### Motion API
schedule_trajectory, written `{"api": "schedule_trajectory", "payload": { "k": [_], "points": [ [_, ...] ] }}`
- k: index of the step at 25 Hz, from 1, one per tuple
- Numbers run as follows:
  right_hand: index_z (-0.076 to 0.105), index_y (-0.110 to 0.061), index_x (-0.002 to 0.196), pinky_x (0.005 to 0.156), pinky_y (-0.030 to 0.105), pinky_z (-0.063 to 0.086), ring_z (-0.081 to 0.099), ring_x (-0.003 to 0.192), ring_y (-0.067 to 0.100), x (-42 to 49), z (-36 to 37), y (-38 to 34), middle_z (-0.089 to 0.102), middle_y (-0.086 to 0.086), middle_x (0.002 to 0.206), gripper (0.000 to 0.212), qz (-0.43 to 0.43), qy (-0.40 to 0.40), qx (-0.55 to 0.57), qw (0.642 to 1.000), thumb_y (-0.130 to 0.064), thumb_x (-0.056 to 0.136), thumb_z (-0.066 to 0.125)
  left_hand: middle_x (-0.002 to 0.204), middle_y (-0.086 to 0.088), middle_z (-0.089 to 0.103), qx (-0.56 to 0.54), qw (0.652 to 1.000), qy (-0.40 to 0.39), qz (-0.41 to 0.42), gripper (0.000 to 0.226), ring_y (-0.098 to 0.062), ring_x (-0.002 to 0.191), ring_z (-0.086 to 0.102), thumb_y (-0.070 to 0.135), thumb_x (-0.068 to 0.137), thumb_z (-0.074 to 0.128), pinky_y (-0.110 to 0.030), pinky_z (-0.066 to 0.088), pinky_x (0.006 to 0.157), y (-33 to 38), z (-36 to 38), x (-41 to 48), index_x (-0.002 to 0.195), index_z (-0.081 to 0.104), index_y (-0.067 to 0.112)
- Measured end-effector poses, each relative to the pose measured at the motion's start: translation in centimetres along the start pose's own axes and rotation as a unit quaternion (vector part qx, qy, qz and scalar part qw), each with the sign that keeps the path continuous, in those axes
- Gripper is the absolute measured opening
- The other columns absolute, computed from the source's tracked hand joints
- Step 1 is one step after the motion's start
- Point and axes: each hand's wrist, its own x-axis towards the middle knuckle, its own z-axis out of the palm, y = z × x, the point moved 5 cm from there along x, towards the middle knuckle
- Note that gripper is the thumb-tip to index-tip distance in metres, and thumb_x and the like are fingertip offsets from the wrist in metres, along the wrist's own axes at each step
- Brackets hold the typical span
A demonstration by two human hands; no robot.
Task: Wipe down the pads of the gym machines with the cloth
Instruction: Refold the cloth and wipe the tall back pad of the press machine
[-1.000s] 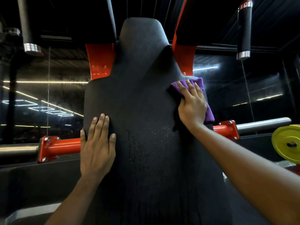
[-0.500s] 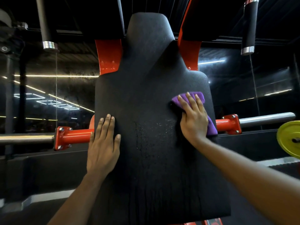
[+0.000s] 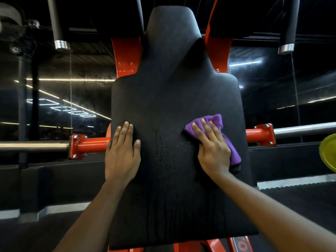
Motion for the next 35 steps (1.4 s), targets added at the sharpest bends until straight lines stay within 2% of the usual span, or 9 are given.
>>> {"api": "schedule_trajectory", "payload": {
  "k": [3, 5, 8, 12, 16, 21, 24, 29, 35],
  "points": [
    [0.051, -0.045, 0.143, 0.099, 0.033, 0.047, 0.053, 0.13, 0.009, 0.2, -3.0, -0.7, 0.058, -0.016, 0.139, 0.066, 0.15, -0.006, 0.154, 0.977, -0.004, 0.091, 0.058, 0.151, -0.003, 0.047, -0.027, 0.999, 0.024, 0.0, 0.044, -0.019, 0.143, 0.037, 0.028, 0.104, 0.043, -0.05, 0.023, 0.121, 2.4, -3.2, 0.6, 0.146, 0.045, 0.017],
    [0.053, -0.038, 0.138, 0.096, 0.027, 0.047, 0.062, 0.112, 0.004, 2.4, -5.0, -0.8, 0.065, -0.013, 0.122, 0.054, 0.263, 0.014, 0.374, 0.889, -0.004, 0.096, 0.057, 0.137, -0.005, 0.057, -0.07, 0.996, 0.039, 0.049, 0.037, -0.023, 0.132, 0.047, 0.022, 0.101, 0.047, -0.05, 0.035, 0.112, 4.9, -5.1, 1.4, 0.138, 0.053, 0.017],
    [0.051, -0.022, 0.12, 0.078, 0.018, 0.049, 0.061, 0.089, -0.002, 4.7, -7.0, -2.5, 0.06, -0.008, 0.107, 0.029, 0.267, -0.053, 0.569, 0.776, 0.0, 0.101, 0.05, 0.137, -0.006, 0.057, -0.13, 0.983, -0.043, 0.124, 0.047, -0.026, 0.128, 0.048, 0.021, 0.094, 0.054, -0.045, 0.04, 0.107, 9.2, -6.3, 3.1, 0.141, 0.051, 0.016],
    [0.051, -0.02, 0.112, 0.077, 0.018, 0.051, 0.061, 0.089, 0.001, 3.2, -7.1, -4.8, 0.06, -0.004, 0.104, 0.021, 0.216, -0.16, 0.614, 0.742, -0.002, 0.103, 0.048, 0.149, -0.004, 0.049, -0.162, 0.955, -0.207, 0.141, 0.063, -0.022, 0.136, 0.042, 0.03, 0.094, 0.062, -0.039, 0.033, 0.115, 12.2, -5.4, 3.3, 0.152, 0.038, 0.019],
    [0.054, -0.015, 0.108, 0.076, 0.021, 0.052, 0.059, 0.086, 0.009, 1.5, -6.5, -5.1, 0.061, -0.001, 0.098, 0.017, 0.23, -0.217, 0.623, 0.715, -0.001, 0.102, 0.049, 0.098, -0.006, 0.065, -0.167, 0.944, -0.263, 0.106, 0.009, -0.023, 0.093, 0.061, 0.026, 0.1, 0.057, -0.035, 0.044, 0.078, 12.0, -5.6, 2.3, 0.103, 0.057, 0.018],
    [0.061, -0.014, 0.116, 0.076, 0.032, 0.056, 0.065, 0.088, 0.019, -1.1, -6.3, -5.6, 0.07, 0.003, 0.101, 0.027, 0.322, -0.282, 0.648, 0.63, -0.03, 0.106, 0.042, 0.082, 0.0, 0.058, -0.114, 0.954, -0.273, 0.052, 0.019, -0.015, 0.067, 0.058, 0.033, 0.104, 0.05, -0.027, 0.041, 0.053, 11.1, -6.5, 2.0, 0.088, 0.05, 0.023],
    [0.063, -0.016, 0.123, 0.075, 0.036, 0.057, 0.07, 0.09, 0.018, -2.1, -5.7, -6.4, 0.072, 0.002, 0.104, 0.058, 0.3, -0.327, 0.613, 0.654, -0.063, 0.097, 0.043, 0.079, 0.0, 0.057, -0.017, 0.959, -0.272, 0.083, 0.025, -0.02, 0.07, 0.057, 0.038, 0.1, 0.056, -0.029, 0.037, 0.057, 11.0, -6.8, 2.9, 0.085, 0.055, 0.019],
    [0.068, -0.02, 0.107, 0.061, 0.021, 0.049, 0.068, 0.081, 0.011, -2.9, -3.4, -5.7, 0.075, -0.005, 0.09, 0.017, 0.265, -0.333, 0.458, 0.781, -0.016, 0.091, 0.073, 0.081, -0.003, 0.065, -0.034, 0.922, -0.382, 0.052, 0.033, -0.017, 0.07, 0.06, 0.045, 0.088, 0.072, -0.026, 0.044, 0.051, 8.8, -7.1, 3.3, 0.087, 0.065, 0.013],
    [0.07, -0.009, 0.11, 0.054, 0.023, 0.043, 0.062, 0.074, 0.014, -1.8, -3.3, -5.3, 0.072, 0.005, 0.09, 0.019, 0.283, -0.361, 0.45, 0.767, -0.017, 0.099, 0.058, 0.08, 0.0, 0.066, -0.03, 0.921, -0.379, 0.091, 0.028, -0.013, 0.073, 0.06, 0.045, 0.088, 0.072, -0.029, 0.044, 0.063, 6.7, -7.0, 2.4, 0.082, 0.067, 0.018]
  ]
}}
